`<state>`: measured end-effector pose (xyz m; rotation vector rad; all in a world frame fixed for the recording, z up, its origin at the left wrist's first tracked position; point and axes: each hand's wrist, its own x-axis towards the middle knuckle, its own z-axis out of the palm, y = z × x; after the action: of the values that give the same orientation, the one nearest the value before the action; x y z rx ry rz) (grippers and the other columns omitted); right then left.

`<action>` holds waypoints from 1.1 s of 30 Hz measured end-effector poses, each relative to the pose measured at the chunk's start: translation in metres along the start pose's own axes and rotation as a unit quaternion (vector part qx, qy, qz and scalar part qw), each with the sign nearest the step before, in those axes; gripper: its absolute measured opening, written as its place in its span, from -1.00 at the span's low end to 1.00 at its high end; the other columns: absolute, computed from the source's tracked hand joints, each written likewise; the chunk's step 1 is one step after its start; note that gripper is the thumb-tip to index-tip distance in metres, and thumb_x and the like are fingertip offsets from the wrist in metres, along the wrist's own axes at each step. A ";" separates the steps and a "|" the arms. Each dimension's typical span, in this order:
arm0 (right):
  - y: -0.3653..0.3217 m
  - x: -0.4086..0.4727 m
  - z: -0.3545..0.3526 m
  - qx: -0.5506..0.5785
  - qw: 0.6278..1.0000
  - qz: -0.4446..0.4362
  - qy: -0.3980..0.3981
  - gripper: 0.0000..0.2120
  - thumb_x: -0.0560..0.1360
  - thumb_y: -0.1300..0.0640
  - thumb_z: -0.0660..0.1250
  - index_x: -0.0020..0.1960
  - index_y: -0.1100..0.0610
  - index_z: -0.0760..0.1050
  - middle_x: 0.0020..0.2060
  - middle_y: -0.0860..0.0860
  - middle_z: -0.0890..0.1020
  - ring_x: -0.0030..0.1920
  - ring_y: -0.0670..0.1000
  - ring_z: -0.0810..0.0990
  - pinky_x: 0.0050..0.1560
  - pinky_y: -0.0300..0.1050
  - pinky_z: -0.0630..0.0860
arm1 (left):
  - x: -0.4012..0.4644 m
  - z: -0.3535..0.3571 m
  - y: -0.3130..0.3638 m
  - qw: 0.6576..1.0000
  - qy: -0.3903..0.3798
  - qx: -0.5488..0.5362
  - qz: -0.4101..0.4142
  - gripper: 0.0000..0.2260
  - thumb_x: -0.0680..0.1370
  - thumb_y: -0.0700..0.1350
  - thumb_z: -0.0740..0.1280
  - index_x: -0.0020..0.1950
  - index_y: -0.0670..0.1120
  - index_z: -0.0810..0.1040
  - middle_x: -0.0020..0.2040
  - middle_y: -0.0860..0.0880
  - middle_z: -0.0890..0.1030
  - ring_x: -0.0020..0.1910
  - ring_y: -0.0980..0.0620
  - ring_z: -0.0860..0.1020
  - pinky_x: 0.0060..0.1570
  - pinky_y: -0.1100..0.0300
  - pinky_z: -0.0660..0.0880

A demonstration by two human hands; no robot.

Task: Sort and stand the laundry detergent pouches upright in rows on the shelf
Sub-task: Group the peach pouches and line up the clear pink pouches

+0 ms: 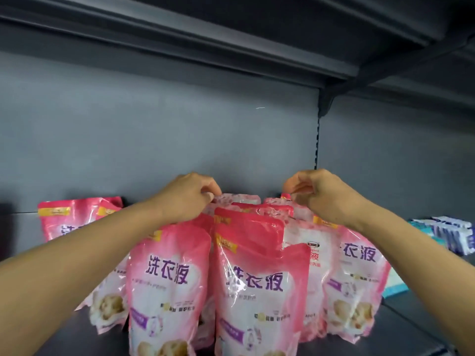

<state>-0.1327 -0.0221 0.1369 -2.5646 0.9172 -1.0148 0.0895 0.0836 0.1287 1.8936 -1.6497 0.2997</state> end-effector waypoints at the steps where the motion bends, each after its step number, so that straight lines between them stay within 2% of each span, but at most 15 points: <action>1: 0.005 0.002 0.002 0.006 1.000 0.001 -0.011 -0.81 0.49 0.33 0.30 -0.08 0.06 0.56 -0.05 0.01 0.65 0.02 0.01 0.62 0.11 -0.12 0.53 | 0.008 0.002 -0.003 1.000 -0.017 0.011 -0.006 -0.76 0.58 -0.24 0.22 0.14 -0.05 0.61 0.12 0.00 0.63 0.06 0.04 0.56 -0.01 0.30 0.40; 5: 0.019 -0.003 0.008 -0.022 0.999 -0.015 -0.037 -0.89 0.46 0.22 0.39 -0.11 0.02 0.58 -0.11 -0.08 0.67 -0.04 -0.06 0.63 0.06 -0.20 0.52 | 0.034 0.010 -0.016 0.996 -0.062 0.050 -0.044 -0.74 0.57 -0.26 0.22 0.15 -0.04 0.61 0.13 -0.02 0.62 0.10 -0.01 0.56 0.11 0.20 0.47; 7: 0.023 -0.011 0.007 -0.059 0.997 -0.015 -0.052 -0.97 0.43 0.15 0.43 -0.12 0.07 0.61 -0.16 -0.07 0.68 -0.09 -0.04 0.64 0.03 -0.16 0.55 | 0.041 0.015 -0.021 0.993 -0.093 0.043 -0.066 -0.72 0.54 -0.31 0.22 0.10 -0.05 0.63 0.03 0.00 0.63 0.02 0.00 0.57 0.00 0.22 0.47; 9: 0.027 -0.019 0.005 -0.111 0.991 -0.001 -0.071 -0.82 0.39 0.07 0.47 -0.13 0.17 0.59 -0.20 0.07 0.66 -0.13 0.08 0.61 0.00 -0.04 0.56 | 0.044 0.019 -0.024 0.989 -0.121 0.034 -0.079 -0.74 0.50 -0.33 0.26 0.01 -0.04 0.64 -0.10 0.02 0.59 -0.08 0.06 0.54 -0.11 0.28 0.41; 10: 0.032 -0.022 0.004 -0.130 0.988 0.010 -0.077 -0.79 0.37 0.06 0.48 -0.18 0.19 0.56 -0.25 0.10 0.63 -0.20 0.10 0.58 -0.08 -0.06 0.56 | 0.045 0.022 -0.024 0.988 -0.127 0.024 -0.081 -0.78 0.50 -0.32 0.29 -0.05 -0.03 0.63 -0.15 0.02 0.58 -0.14 0.08 0.52 -0.13 0.30 0.39; 12: 0.040 -0.029 0.004 -0.144 0.987 0.022 -0.065 -0.73 0.38 0.09 0.48 -0.39 0.13 0.45 -0.47 -0.04 0.47 -0.42 -0.04 0.42 -0.36 -0.25 0.39 | 0.046 0.026 -0.023 0.989 -0.127 -0.002 -0.080 -0.80 0.50 -0.30 0.30 -0.09 -0.01 0.61 -0.26 0.06 0.56 -0.26 0.16 0.48 -0.24 0.33 0.38; 14: 0.049 -0.034 0.007 -0.119 0.992 0.035 -0.031 -0.70 0.43 0.12 0.45 -0.45 0.07 0.51 -0.47 -0.10 0.55 -0.43 -0.11 0.50 -0.37 -0.32 0.41 | 0.046 0.027 -0.018 0.990 -0.118 -0.016 -0.074 -0.77 0.50 -0.32 0.27 -0.03 -0.03 0.62 -0.30 0.09 0.51 -0.32 0.20 0.43 -0.37 0.41 0.34; 16: 0.052 -0.038 0.009 -0.088 0.995 0.049 0.018 -0.85 0.46 0.11 0.42 -0.28 0.10 0.64 -0.37 -0.15 0.66 -0.30 -0.10 0.63 -0.26 -0.34 0.50 | 0.046 0.026 -0.012 0.991 -0.111 -0.032 -0.060 -0.76 0.52 -0.31 0.25 0.01 -0.04 0.63 -0.25 0.09 0.53 -0.28 0.19 0.45 -0.33 0.41 0.37; 17: 0.051 -0.041 0.011 -0.068 0.995 0.054 0.038 -0.84 0.46 0.12 0.42 -0.30 0.07 0.62 -0.51 -0.22 0.57 -0.42 -0.15 0.56 -0.38 -0.42 0.43 | 0.045 0.025 -0.008 0.992 -0.111 -0.044 -0.051 -0.77 0.53 -0.30 0.25 0.00 -0.03 0.63 -0.20 0.08 0.56 -0.21 0.16 0.50 -0.24 0.35 0.43; 19: 0.053 -0.048 0.013 -0.028 0.995 0.068 0.068 -0.74 0.46 0.12 0.41 -0.38 0.01 0.48 -0.67 -0.17 0.36 -0.59 -0.10 0.35 -0.53 -0.40 0.30 | 0.043 0.026 0.002 0.991 -0.116 -0.058 -0.033 -0.80 0.54 -0.26 0.27 -0.01 0.00 0.63 -0.06 0.06 0.61 -0.03 0.08 0.57 -0.01 0.21 0.50; 21: 0.057 -0.058 0.012 0.011 0.991 0.087 0.099 -0.74 0.47 0.10 0.41 -0.36 0.15 0.50 -0.62 -0.09 0.36 -0.58 -0.04 0.25 -0.55 -0.30 0.28 | 0.040 0.028 0.017 0.990 -0.127 -0.064 -0.006 -0.83 0.55 -0.21 0.30 0.06 -0.01 0.62 -0.02 0.07 0.60 0.04 0.08 0.56 0.07 0.23 0.48; 23: 0.060 -0.068 0.011 0.049 0.985 0.100 0.130 -0.74 0.47 0.11 0.40 -0.35 0.19 0.53 -0.58 0.01 0.51 -0.56 0.02 0.39 -0.51 -0.23 0.37 | 0.037 0.032 0.036 0.987 -0.140 -0.071 0.033 -0.83 0.55 -0.18 0.32 0.12 -0.04 0.61 -0.02 0.10 0.60 0.02 0.12 0.56 0.06 0.30 0.47; 25: 0.062 -0.078 0.010 0.079 0.979 0.104 0.157 -0.75 0.47 0.09 0.40 -0.32 0.21 0.57 -0.42 0.15 0.64 -0.45 0.15 0.53 -0.40 -0.15 0.46 | 0.037 0.037 0.058 0.982 -0.157 -0.083 0.068 -0.82 0.54 -0.14 0.34 0.12 -0.03 0.61 0.02 0.06 0.63 0.03 0.09 0.58 0.09 0.24 0.49; 28: 0.064 -0.091 0.012 0.179 0.963 0.108 0.168 -0.79 0.48 0.12 0.37 -0.23 0.23 0.62 -0.34 0.11 0.69 -0.33 0.17 0.66 -0.24 0.02 0.60 | 0.038 0.046 0.090 0.970 -0.201 -0.090 0.101 -0.84 0.52 -0.13 0.37 0.08 -0.05 0.63 -0.08 0.06 0.64 -0.04 0.07 0.59 0.01 0.21 0.48; 33: 0.073 -0.116 0.043 0.348 0.916 0.154 0.128 -0.85 0.51 0.15 0.31 -0.08 0.17 0.64 -0.20 0.04 0.73 -0.18 0.06 0.71 -0.22 -0.13 0.63 | 0.040 0.060 0.118 0.955 -0.271 0.001 0.117 -0.88 0.43 -0.32 0.38 -0.11 -0.17 0.67 -0.25 -0.13 0.61 -0.29 -0.04 0.50 -0.25 0.13 0.40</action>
<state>-0.2033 -0.0063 0.0122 -1.6717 0.7904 -1.3020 -0.0283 0.0114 0.1369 1.8868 -2.2371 -0.1480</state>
